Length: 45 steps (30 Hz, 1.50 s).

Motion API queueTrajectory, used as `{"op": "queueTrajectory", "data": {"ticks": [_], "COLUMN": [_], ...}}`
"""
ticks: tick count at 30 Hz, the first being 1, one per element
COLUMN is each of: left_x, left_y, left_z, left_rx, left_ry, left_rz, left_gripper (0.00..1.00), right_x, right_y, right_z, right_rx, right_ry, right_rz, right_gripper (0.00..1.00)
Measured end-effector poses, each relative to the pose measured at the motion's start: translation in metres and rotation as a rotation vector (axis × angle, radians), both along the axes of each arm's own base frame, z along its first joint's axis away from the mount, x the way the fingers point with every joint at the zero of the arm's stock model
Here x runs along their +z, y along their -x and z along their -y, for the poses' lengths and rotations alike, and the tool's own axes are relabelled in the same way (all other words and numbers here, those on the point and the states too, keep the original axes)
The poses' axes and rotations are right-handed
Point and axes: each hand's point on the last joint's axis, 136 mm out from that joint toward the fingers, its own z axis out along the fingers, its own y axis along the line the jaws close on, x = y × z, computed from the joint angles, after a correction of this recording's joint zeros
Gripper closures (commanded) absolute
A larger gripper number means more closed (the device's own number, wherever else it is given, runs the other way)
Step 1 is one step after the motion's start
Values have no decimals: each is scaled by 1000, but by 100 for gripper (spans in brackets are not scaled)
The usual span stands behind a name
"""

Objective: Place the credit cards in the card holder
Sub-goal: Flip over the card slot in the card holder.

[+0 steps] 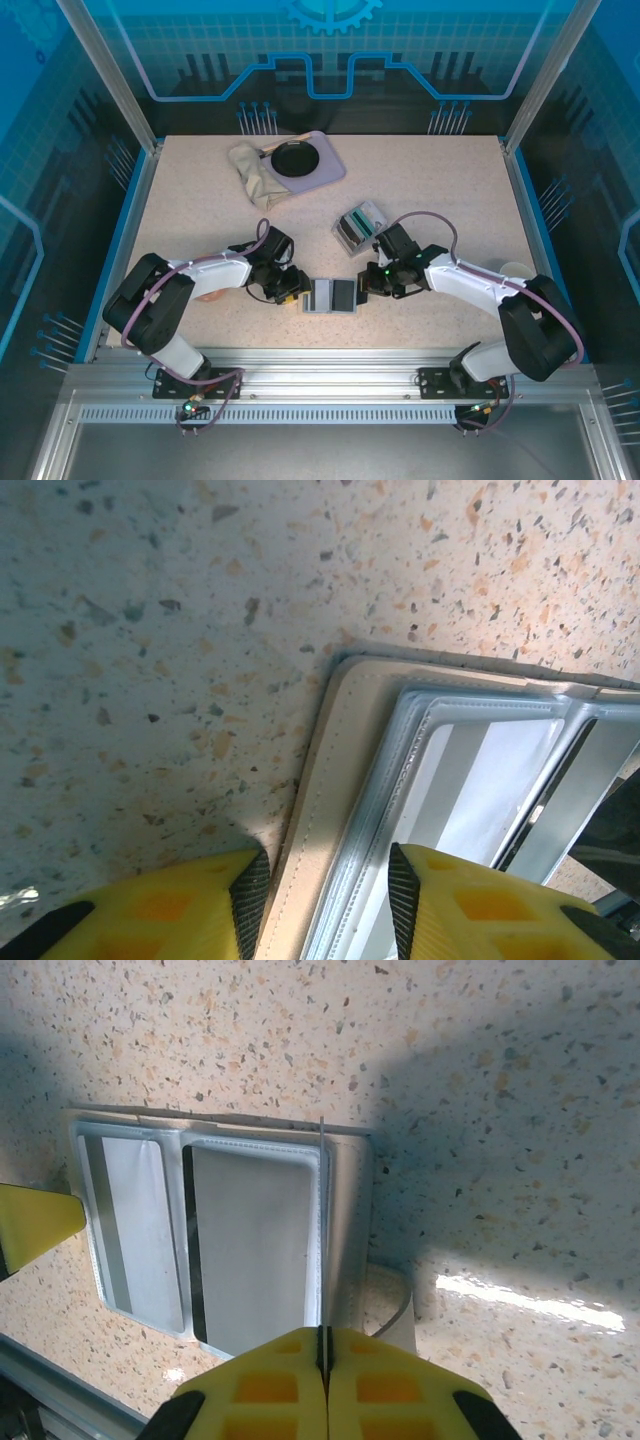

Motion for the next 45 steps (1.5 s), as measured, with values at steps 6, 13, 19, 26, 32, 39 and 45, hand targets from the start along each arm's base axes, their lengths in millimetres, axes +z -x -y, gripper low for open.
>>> {"op": "queueTrajectory", "data": {"ticks": [6, 13, 19, 26, 32, 39, 45], "left_x": [0, -1, -1, -1, 0, 1, 1], "left_y": [0, 0, -1, -1, -3, -4, -5], "left_z": [0, 0, 1, 5, 11, 16, 20], "left_rx": [0, 2, 1, -10, -10, -12, -18], "left_ry": [-3, -8, -10, -8, 4, 17, 30], "left_rz": [-5, -13, -18, -16, -10, 1, 6], "left_gripper": [60, 64, 64, 64, 64, 64, 64], "right_x": [1, 9, 32, 36, 39, 37, 35], "right_y": [-1, -2, -9, -8, -7, -8, -8], "right_z": [-1, -2, -9, -14, -20, -22, -30], "right_rx": [-2, 2, 14, 29, 43, 48, 65], "right_ry": [-7, -7, -40, -64, -92, -100, -125], "right_rz": [1, 8, 62, 59, 52, 48, 25], "right_gripper": [94, 94, 94, 93, 93, 92, 92]}}
